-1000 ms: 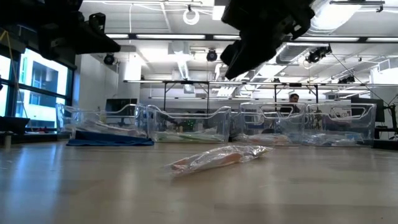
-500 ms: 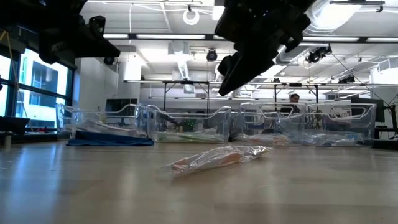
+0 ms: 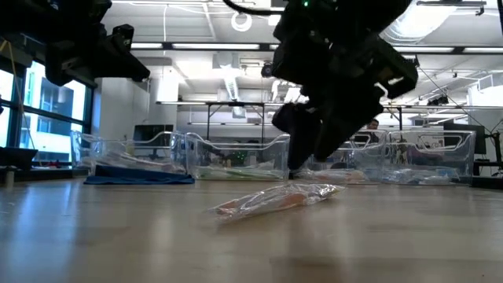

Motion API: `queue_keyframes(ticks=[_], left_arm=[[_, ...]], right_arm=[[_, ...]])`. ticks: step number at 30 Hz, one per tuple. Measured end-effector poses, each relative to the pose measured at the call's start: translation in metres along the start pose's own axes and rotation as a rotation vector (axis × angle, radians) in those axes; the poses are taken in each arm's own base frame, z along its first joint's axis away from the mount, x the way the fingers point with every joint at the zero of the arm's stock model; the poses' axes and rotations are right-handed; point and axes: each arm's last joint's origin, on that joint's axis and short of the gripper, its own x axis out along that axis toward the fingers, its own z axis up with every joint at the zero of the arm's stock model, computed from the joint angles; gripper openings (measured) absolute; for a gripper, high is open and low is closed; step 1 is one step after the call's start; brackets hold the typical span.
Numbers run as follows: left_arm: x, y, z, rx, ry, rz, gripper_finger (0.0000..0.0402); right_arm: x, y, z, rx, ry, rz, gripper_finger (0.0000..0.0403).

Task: Pick & Place Toothbrushes
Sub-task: Put the orange toothbrush into the middle right transparent bin

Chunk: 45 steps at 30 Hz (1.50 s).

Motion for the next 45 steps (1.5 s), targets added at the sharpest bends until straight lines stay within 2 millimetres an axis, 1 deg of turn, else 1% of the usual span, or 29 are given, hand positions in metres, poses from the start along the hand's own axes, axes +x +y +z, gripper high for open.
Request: queue_keyframes(ticks=[4,7,12,19,25,33,39,45], left_arm=[[0.000,0.000,0.000,0.000,0.003,0.000,0.0000],[0.000,0.000,0.000,-0.002,0.006,-0.002,0.0000],[0.000,-0.001,-0.001,-0.005,0.011,-0.005,0.0000],[0.000,-0.001,-0.001,-0.006,0.012,-0.004,0.0000],[0.000,-0.001,-0.001,-0.006,0.012,-0.004,0.0000],[0.000,-0.001,-0.001,-0.014,0.012,-0.004,0.0000],[0.000,-0.001,-0.001,-0.023,0.012,-0.004,0.0000],[0.000,-0.001,-0.001,-0.023,0.012,-0.005,0.0000]], right_arm=[[0.016,-0.002,-0.009,0.013,0.058,-0.012,0.0219],[0.024,-0.005,-0.013,0.024,0.079,-0.002,0.0214],[0.024,-0.006,-0.013,0.022,0.083,-0.031,0.0194],[0.023,-0.007,-0.013,0.003,0.089,-0.068,0.0133],[0.024,-0.009,-0.015,-0.001,0.112,-0.148,0.0078],[0.024,-0.010,-0.015,0.001,0.110,-0.160,0.0015],[0.023,-0.009,-0.013,-0.001,0.096,-0.140,0.0011],[0.015,-0.008,-0.011,-0.003,0.081,-0.154,0.0007]])
